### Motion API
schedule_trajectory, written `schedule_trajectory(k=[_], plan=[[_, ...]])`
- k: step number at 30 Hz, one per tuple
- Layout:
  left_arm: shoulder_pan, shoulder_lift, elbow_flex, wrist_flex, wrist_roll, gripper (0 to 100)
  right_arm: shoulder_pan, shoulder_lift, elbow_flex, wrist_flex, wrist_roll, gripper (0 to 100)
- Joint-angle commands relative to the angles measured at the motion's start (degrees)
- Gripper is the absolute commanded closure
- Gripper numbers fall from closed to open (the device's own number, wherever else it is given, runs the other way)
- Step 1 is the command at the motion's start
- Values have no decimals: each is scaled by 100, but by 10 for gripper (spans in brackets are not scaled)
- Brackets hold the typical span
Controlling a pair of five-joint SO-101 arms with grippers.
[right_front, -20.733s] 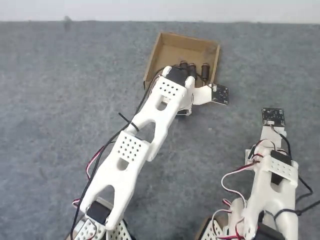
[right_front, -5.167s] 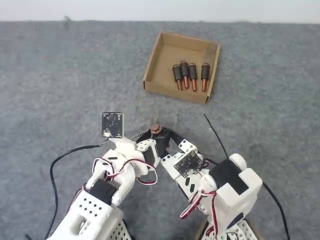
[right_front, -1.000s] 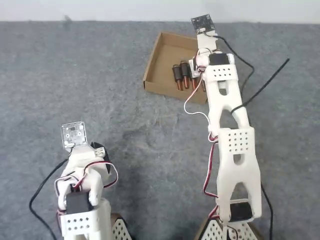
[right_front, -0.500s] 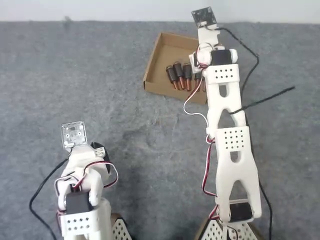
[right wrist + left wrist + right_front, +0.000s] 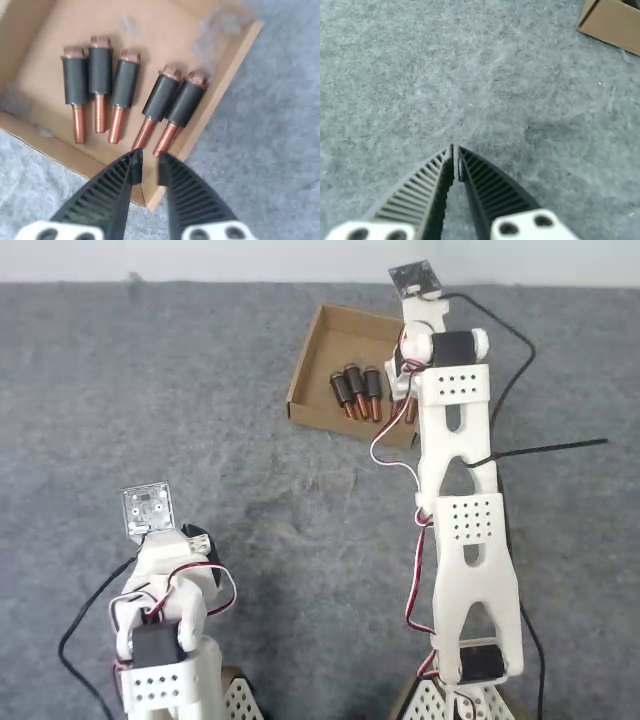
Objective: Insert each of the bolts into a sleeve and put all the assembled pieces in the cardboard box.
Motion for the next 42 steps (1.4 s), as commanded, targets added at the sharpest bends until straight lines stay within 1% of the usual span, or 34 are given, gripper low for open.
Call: schedule_trajectory(k=[1, 3, 13, 19, 22, 29, 42], plan=[[18, -114, -31, 26, -44, 989, 154, -927, -255, 251, -70, 974], [18, -114, -31, 26, -44, 989, 259, -1095, -246, 259, -70, 995], [18, -114, -31, 9, -44, 989, 1059, -1675, -237, 268, -53, 992], [18, -114, -31, 0, -44, 989, 1385, -2009, -62, 277, -26, 992], [18, -114, -31, 0, -44, 989, 1437, -2404, 800, 277, -26, 992], [18, -114, -31, 9, -44, 989, 1376, -3925, 3604, 251, -18, 992], [18, -114, -31, 18, -44, 989, 1385, -6325, 7481, 207, -9, 992]])
